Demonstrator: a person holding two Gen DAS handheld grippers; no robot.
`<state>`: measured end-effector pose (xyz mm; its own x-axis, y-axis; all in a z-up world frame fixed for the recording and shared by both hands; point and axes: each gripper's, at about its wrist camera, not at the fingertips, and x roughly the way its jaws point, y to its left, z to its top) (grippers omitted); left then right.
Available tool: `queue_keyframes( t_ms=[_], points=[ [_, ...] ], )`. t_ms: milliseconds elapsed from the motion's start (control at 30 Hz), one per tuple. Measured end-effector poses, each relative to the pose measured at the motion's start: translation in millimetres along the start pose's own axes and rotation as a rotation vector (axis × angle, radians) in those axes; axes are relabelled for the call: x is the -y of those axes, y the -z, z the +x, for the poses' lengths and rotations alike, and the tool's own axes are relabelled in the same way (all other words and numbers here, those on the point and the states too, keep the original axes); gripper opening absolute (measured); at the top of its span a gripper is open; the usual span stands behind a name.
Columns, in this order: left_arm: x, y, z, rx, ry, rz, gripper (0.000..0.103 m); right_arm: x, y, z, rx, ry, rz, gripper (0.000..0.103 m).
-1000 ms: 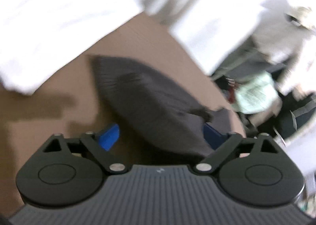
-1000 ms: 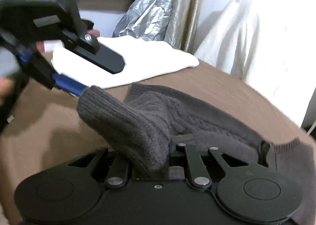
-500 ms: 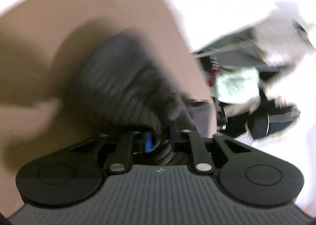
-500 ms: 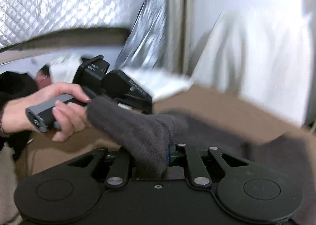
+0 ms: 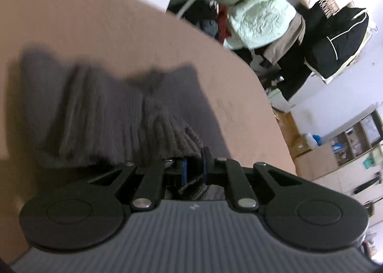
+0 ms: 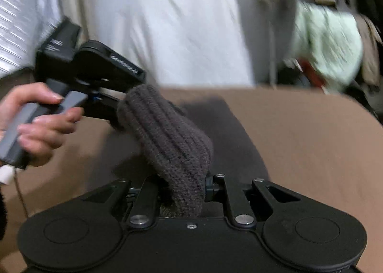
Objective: Fold clothes
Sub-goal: 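Fold the sleeve over the sweater body with both grippers and release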
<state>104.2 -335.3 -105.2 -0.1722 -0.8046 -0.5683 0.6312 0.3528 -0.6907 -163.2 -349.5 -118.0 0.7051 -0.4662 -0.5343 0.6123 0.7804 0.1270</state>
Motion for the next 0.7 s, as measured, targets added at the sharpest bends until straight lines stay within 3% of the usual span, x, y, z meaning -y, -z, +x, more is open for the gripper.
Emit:
queue_keyframes(
  t_ms=[67, 267, 400, 467, 500, 567, 700],
  points=[
    [-13.8, 10.0, -9.3, 0.006, 0.056, -0.025, 0.011, 4.9, 3.5, 9.5, -0.047, 0.009, 0.027, 0.018],
    [-4.3, 11.0, -48.7, 0.071, -0.01, 0.116, 0.01, -5.1, 3.1, 4.6, -0.027, 0.031, -0.104, 0.02],
    [20.8, 20.1, -56.6, 0.13, -0.009, 0.228, 0.01, -28.8, 1.3, -28.9, 0.156, 0.094, -0.239, 0.019],
    [27.8, 25.9, -64.8, 0.159, 0.046, 0.199, 0.01, -33.7, 0.9, -37.4, 0.201, 0.133, -0.286, 0.019],
    [31.1, 28.9, -65.3, 0.174, 0.065, 0.181, 0.01, -33.4, 2.6, -38.0, 0.194, 0.162, -0.296, 0.019],
    [37.5, 34.7, -55.0, 0.17, 0.021, 0.174, 0.011, -27.7, 8.1, -35.0, 0.158, 0.213, -0.285, 0.019],
    [46.1, 47.9, -54.7, 0.116, -0.103, 0.269, 0.011, 7.8, 29.0, -10.1, 0.01, 0.259, -0.093, 0.019]
  ],
)
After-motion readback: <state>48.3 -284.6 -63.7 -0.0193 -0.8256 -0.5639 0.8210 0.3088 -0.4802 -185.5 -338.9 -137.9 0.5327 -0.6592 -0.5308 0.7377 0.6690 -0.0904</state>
